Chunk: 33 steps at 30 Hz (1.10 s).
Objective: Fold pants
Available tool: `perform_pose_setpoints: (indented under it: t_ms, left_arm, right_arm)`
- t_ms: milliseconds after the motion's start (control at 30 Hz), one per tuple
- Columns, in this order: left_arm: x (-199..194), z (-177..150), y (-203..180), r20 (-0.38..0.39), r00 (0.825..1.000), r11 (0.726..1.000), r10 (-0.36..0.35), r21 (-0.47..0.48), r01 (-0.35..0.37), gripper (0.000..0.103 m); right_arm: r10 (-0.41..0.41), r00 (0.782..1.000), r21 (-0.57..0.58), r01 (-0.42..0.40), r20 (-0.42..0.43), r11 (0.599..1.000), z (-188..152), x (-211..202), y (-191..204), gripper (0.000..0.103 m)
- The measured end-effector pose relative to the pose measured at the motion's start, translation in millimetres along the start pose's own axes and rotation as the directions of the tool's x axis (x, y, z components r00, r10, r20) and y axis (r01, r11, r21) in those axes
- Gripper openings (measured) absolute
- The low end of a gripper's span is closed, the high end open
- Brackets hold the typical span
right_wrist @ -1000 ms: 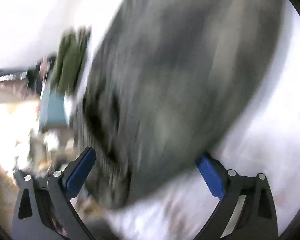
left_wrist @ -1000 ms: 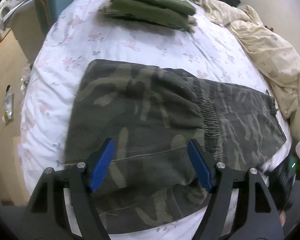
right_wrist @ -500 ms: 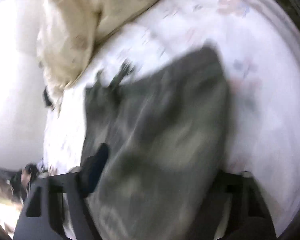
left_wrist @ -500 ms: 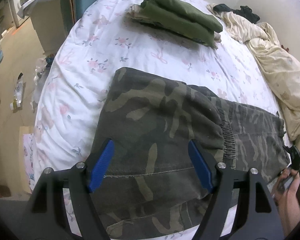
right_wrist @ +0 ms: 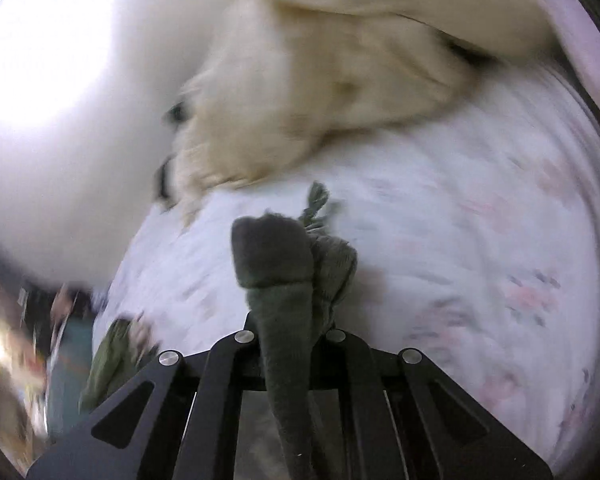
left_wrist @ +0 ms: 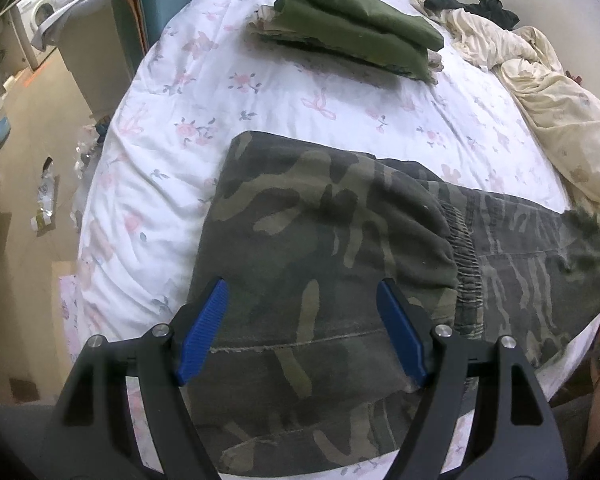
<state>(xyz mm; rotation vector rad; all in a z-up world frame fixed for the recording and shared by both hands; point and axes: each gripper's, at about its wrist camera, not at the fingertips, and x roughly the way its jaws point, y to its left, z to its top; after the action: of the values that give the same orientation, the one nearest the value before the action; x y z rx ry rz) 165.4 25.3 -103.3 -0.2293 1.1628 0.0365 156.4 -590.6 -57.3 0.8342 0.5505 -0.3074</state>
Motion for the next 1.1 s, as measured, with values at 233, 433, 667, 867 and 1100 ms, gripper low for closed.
perform_pose_setpoints:
  t_ms: [233, 433, 667, 867, 1100]
  left_arm:
    - [-7, 2, 1, 0.008, 1.0, 1.0, -0.013, -0.009, 0.013, 0.074]
    - [-1, -2, 6, -0.026, 1.0, 1.0, -0.001, -0.015, 0.0, 0.074]
    - [3, -6, 15, -0.063, 0.998, 0.999, -0.002, -0.04, 0.0, 0.074]
    - [-1, -4, 6, -0.057, 0.998, 0.999, -0.033, -0.03, 0.032, 0.074]
    - [-3, -7, 2, -0.061, 0.997, 0.999, -0.04, -0.029, 0.038, 0.074]
  right_arm:
    - [0.24, 0.957, -0.316, -0.282, -0.165, 0.906, -65, -32, 140, 0.006]
    - [0.306, 0.855, -0.506, -0.5, -0.42, 0.703, -209, -48, 211, 0.005]
    - [-0.005, 0.742, -0.627, -0.562, -0.67, 0.539, -331, -17, 191, 0.013]
    - [-0.017, 0.6, -0.484, -0.628, -0.8, 0.609, -316, -19, 179, 0.059]
    - [0.124, 0.614, -0.362, -0.604, -0.78, 0.71, -275, -29, 183, 0.059]
